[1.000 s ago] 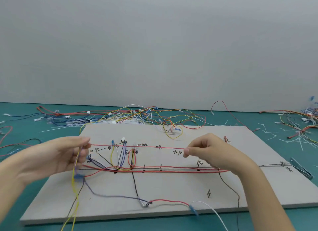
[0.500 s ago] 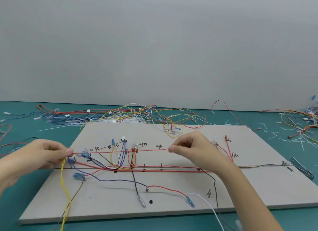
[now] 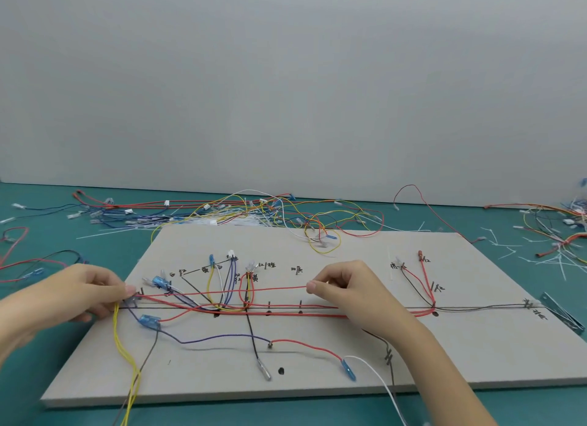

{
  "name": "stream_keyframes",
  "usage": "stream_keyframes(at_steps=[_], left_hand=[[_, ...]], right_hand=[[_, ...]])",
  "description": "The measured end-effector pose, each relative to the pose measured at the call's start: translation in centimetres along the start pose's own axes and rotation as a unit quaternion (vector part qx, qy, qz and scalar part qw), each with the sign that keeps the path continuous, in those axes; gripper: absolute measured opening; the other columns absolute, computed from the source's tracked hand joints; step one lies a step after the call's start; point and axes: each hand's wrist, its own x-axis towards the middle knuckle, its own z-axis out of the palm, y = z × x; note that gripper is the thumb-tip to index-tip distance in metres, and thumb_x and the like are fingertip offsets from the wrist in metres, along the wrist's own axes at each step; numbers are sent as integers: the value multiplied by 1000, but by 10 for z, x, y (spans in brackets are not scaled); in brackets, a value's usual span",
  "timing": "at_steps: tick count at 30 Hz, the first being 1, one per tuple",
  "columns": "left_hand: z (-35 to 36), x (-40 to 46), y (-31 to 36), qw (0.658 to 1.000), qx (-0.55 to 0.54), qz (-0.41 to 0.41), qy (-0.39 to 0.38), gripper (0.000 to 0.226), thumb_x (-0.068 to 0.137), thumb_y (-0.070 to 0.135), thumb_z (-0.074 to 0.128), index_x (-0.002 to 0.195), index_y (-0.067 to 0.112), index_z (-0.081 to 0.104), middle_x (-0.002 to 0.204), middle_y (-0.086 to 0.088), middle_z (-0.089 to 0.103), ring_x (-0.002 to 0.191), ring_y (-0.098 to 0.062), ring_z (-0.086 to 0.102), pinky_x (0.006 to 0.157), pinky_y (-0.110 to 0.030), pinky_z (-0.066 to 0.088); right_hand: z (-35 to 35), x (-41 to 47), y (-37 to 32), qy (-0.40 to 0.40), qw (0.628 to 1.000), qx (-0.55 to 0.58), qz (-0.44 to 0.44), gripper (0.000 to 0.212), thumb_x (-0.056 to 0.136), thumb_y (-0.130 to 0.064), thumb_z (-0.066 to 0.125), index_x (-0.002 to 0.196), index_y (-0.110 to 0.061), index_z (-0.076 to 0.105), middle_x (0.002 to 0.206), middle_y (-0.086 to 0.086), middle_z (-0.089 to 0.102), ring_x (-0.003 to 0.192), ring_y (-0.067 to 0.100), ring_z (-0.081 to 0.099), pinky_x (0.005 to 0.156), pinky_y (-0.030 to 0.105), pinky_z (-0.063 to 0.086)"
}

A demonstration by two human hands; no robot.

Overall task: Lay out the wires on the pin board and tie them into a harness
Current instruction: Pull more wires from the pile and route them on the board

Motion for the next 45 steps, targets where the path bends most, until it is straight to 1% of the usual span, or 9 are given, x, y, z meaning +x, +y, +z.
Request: stream_keyframes(at_steps=[7,12,18,24,28,31,36,40,45], left_hand=[[-2,-7,2,1000,-4,13,-14,44,47,59,77,74,24,76,62,-4,70,44,-8,57,40,-16,34],[3,-7,-1,1000,-4,17,-9,27,72,43,80,66,20,68,48,3,56,37,-9,37,42,-17,28],[6,-5,2,1000,15,16,-12,30,61,35,89,56,15,67,51,-1,65,42,-9,52,62,-27,39],[-3,3,-13,1000,13,17,-3,61,29,70,81,77,34,71,60,-5,71,42,-10,57,56,-24,39],[-6,10,-20,993,12,93,-67,71,36,85,73,80,28,72,54,-2,62,45,-9,50,50,-19,34],[-6,8,-18,987,29,136,-82,63,48,80,71,81,26,72,51,1,57,46,-7,45,47,-17,32],[1,1,-8,989,20,119,-86,19,81,39,72,73,21,72,54,-5,61,46,-12,50,45,-17,37],[-2,-5,-10,993,48,106,-35,40,57,67,78,79,36,65,56,-8,68,42,-14,53,54,-25,41],[-2,-13,0,985,77,153,10,41,53,62,79,83,40,63,65,5,70,46,-9,60,54,-20,45]], right_hand=[[-2,-1,0,8,1000,12,-3,20,88,-26,69,73,-13,71,52,-6,34,51,10,29,47,17,24],[-3,-3,1,23,1000,16,9,17,85,-23,72,71,-13,71,48,-10,33,48,9,29,47,17,25],[-23,-6,-4,52,996,63,45,9,81,-14,76,72,-13,75,57,-3,63,50,7,52,49,18,43],[-44,-16,-7,-52,983,164,67,14,85,0,68,89,-11,77,77,7,62,60,17,59,59,25,50],[-51,-15,-9,-69,953,286,68,28,78,1,69,104,-9,72,76,4,55,54,16,53,48,22,44],[-53,-14,-8,-63,957,266,101,29,78,1,70,105,-9,73,74,5,57,51,11,46,41,17,33],[-55,-16,-6,-41,974,160,157,19,82,-7,71,98,-16,77,78,2,69,50,9,37,40,15,26],[-52,-15,-6,-21,978,124,167,17,82,-10,72,94,-20,78,72,-1,67,48,9,34,40,15,25],[-52,-15,-4,-35,977,77,197,16,79,-9,73,91,-19,77,60,-5,58,48,10,34,43,18,20]])
